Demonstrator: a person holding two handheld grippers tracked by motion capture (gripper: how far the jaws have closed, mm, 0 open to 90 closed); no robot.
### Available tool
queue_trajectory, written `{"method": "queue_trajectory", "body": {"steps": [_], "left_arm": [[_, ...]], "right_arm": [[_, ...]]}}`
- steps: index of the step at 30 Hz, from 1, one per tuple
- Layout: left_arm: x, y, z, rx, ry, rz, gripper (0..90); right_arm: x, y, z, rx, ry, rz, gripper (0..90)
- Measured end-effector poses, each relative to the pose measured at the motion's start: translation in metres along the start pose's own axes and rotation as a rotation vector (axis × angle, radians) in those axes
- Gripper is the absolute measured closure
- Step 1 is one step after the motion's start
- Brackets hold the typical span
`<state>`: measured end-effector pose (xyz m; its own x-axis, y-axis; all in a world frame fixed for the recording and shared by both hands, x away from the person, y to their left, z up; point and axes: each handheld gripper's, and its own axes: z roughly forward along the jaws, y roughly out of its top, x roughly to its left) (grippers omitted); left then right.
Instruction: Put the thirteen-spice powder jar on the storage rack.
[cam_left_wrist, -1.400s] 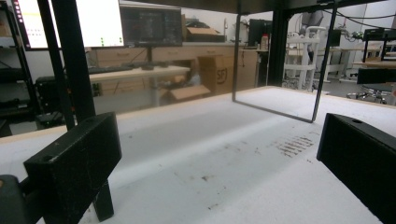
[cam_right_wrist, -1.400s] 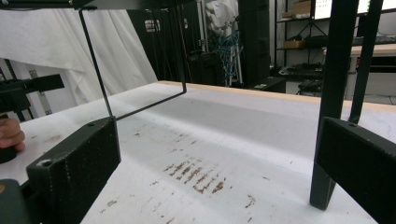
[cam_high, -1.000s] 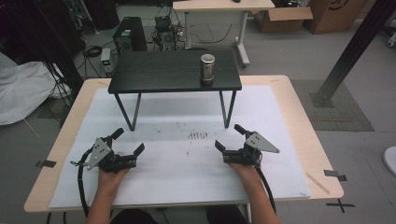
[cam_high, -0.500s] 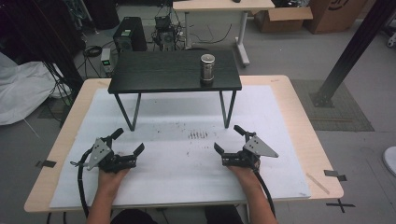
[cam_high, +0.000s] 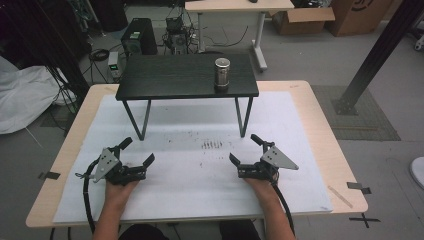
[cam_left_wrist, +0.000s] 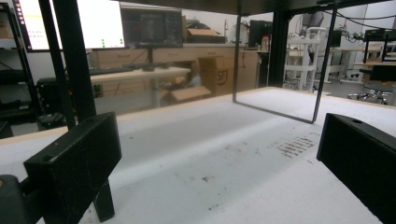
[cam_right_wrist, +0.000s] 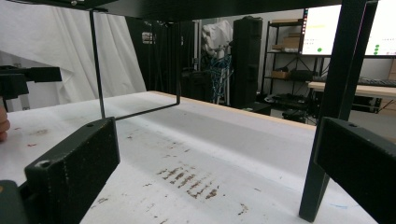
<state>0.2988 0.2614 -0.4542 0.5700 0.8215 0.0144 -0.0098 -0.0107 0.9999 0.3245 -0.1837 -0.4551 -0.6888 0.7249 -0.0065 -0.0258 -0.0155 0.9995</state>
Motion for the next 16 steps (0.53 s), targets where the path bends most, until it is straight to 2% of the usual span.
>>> {"method": "queue_trajectory", "body": {"steps": [16], "left_arm": [[0.0001, 0.0000, -0.0001, -0.001, 0.000, -0.001, 0.3]], "right_arm": [[0.0003, 0.0000, 0.0001, 0.000, 0.001, -0.005, 0.0]]}}
